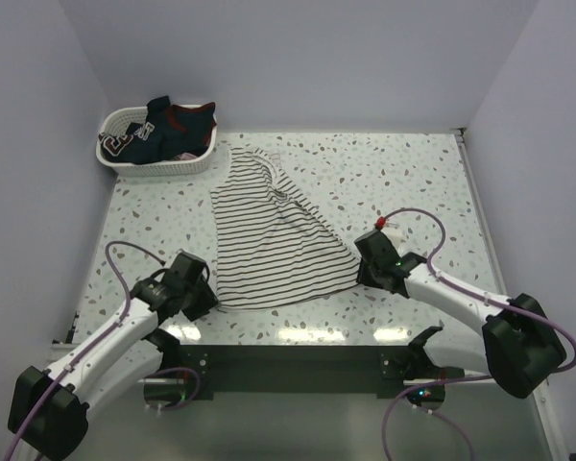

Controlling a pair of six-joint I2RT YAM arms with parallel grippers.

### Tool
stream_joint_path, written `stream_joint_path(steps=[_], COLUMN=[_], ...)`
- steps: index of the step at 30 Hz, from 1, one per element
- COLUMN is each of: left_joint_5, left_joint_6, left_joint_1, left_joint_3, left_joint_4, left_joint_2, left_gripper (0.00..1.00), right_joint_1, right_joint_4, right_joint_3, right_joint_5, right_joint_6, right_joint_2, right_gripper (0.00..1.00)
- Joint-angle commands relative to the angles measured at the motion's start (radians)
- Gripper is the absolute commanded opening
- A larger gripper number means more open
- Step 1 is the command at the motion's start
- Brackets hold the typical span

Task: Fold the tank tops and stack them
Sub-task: Flatten the tank top out

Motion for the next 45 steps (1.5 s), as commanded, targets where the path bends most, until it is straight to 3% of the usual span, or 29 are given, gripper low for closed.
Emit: stream_joint_path(steps=[1,6,31,34,38,41,45], left_joint_5=[0.006,0.010,0.019,0.019,0.013,0.001,-0.051], left_joint_6=[0.025,0.025,0.048,0.058,0.071,0.091,0.135], left_joint_1=[-0.007,-0.007,-0.007,-0.007,-0.007,-0.007,-0.007], left_joint_3=[-0.017,-0.028,-0.046,-0.043,-0.025,0.041,0.245], left_joint_4=[0.042,0.061,0.154,0.156,0.140,0.093,-0.008], left_joint_2=[-0.008,-0.003,0.042,0.037,0.020,-0.009,-0.049], left_gripper=[0.43,0.41,0.00,0.00,0.00,0.00,0.00], right_joint_1=[-0.002,-0.002,-0.001,-0.001,-0.002,-0.002,-0.002], right_joint_4=[0.035,0.040,0.072,0.076,0.052,0.000,-0.113], right_joint_3=[0.038,0.044,0.052,0.052,0.063,0.089,0.170], right_joint_5=[0.040,0.042,0.045,0.046,0.054,0.055,0.058], right_joint_6=[-0.014,-0.013,-0.004,0.003,0.007,0.006,-0.010], right_joint_2=[0.007,0.033,0.113,0.122,0.121,0.057,-0.080], right_gripper=[0.40,0.40,0.39,0.33,0.00,0.00,0.00])
